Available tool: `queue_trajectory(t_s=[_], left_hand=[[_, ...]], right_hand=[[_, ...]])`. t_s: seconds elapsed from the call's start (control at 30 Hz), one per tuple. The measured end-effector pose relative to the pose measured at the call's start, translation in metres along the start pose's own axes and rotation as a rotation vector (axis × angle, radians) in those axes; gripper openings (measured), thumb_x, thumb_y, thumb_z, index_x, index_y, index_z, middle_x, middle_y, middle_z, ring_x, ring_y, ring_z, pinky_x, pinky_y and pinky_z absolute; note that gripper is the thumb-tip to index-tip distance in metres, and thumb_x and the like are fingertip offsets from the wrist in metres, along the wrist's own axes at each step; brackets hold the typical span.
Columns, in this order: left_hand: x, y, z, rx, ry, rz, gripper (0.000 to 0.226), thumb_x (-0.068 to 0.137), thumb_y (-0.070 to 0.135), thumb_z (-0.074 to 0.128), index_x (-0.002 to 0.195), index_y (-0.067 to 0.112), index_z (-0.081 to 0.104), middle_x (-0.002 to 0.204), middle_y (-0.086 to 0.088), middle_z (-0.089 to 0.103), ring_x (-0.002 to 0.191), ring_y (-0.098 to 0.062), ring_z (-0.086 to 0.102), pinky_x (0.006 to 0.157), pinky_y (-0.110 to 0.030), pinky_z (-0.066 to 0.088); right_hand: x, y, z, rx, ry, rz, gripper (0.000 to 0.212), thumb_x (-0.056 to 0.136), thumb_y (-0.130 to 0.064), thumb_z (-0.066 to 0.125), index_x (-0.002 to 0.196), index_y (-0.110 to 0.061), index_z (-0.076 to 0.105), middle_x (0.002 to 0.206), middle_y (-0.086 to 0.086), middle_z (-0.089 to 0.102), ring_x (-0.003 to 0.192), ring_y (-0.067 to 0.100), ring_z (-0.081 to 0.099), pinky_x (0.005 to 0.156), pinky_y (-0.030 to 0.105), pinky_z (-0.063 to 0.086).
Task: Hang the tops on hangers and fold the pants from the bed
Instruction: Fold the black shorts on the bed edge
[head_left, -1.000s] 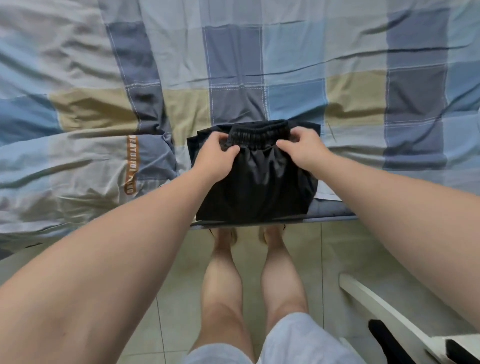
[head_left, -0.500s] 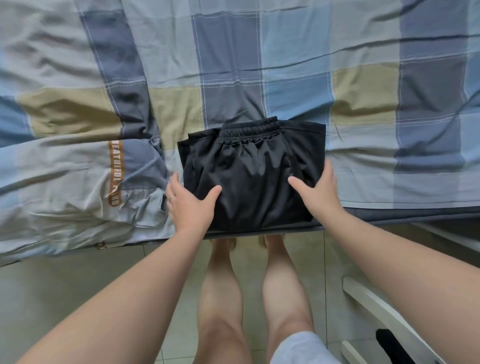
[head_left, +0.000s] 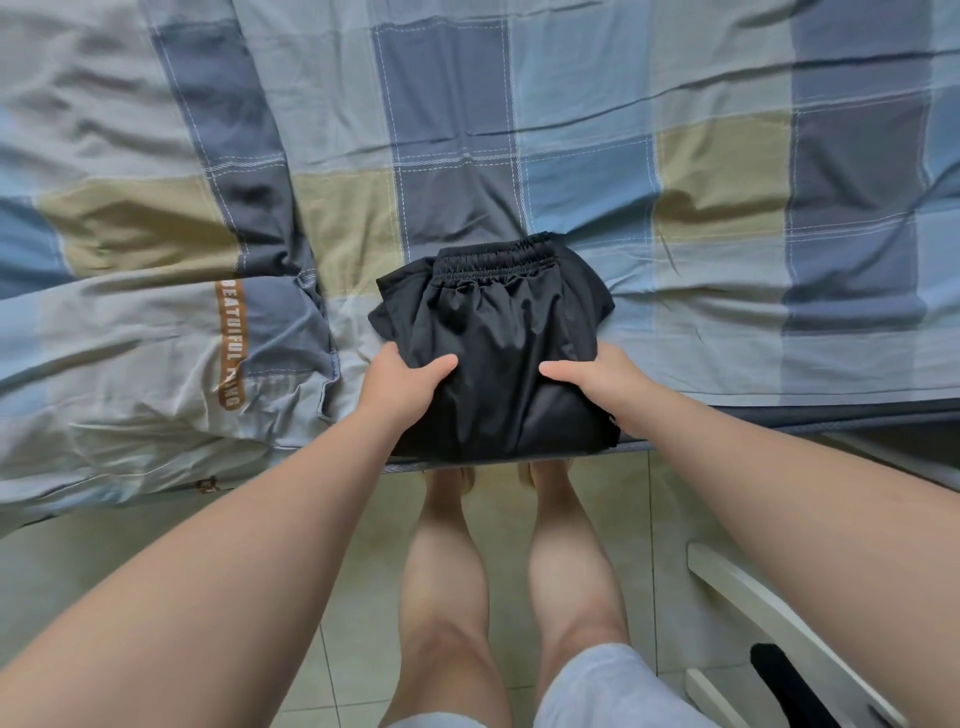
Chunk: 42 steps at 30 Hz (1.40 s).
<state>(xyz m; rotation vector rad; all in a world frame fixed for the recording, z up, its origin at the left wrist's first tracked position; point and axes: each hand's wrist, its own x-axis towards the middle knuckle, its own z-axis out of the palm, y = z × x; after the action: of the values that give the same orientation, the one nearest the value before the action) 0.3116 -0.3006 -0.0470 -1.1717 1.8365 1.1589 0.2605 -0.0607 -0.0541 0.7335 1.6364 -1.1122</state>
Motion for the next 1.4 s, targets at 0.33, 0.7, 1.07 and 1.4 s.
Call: queue_trajectory(t_s=[0.33, 0.7, 1.07, 1.4], left_hand=[[-0.086, -0.003, -0.026, -0.056, -0.161, -0.199, 0.037, 0.087, 0.030, 0.077, 0.114, 0.008, 0.068, 0.106, -0.006, 0.072, 0.095, -0.026, 0.070, 0.094, -0.041, 0.056], [-0.213, 0.026, -0.091, 0.168, -0.226, 0.000, 0.048, 0.092, 0.039, 0.070, 0.124, 0.005, 0.062, 0.118, -0.007, 0.066, 0.104, -0.028, 0.063, 0.095, -0.037, 0.050], [-0.306, 0.107, -0.131, 0.302, -0.392, 0.428, 0.024, 0.095, 0.041, 0.066, 0.113, 0.025, 0.065, 0.102, 0.010, 0.073, 0.090, -0.010, 0.070, 0.075, -0.026, 0.055], [-0.411, 0.098, -0.036, 0.638, -0.581, 0.686, 0.010, 0.093, 0.044, 0.067, 0.094, 0.036, 0.062, 0.093, 0.017, 0.070, 0.088, -0.006, 0.067, 0.080, -0.029, 0.053]], right_hand=[[-0.103, -0.007, -0.029, -0.021, 0.007, 0.125, 0.041, 0.079, -0.027, 0.082, 0.114, -0.015, 0.064, 0.106, 0.003, 0.072, 0.095, 0.024, 0.070, 0.078, 0.034, 0.055], [-0.287, -0.006, -0.008, 0.299, 0.194, 0.042, 0.022, 0.083, -0.022, 0.080, 0.103, -0.020, 0.071, 0.103, 0.003, 0.075, 0.093, 0.025, 0.071, 0.082, 0.035, 0.055], [-0.429, 0.024, 0.021, 0.768, 0.509, -0.257, 0.016, 0.087, -0.017, 0.075, 0.099, -0.026, 0.071, 0.087, -0.011, 0.077, 0.075, 0.008, 0.073, 0.064, 0.025, 0.052], [-0.530, 0.165, 0.043, 1.150, 0.774, -0.340, 0.018, 0.088, -0.020, 0.074, 0.104, -0.028, 0.071, 0.097, -0.008, 0.078, 0.087, 0.012, 0.075, 0.076, 0.035, 0.056]])
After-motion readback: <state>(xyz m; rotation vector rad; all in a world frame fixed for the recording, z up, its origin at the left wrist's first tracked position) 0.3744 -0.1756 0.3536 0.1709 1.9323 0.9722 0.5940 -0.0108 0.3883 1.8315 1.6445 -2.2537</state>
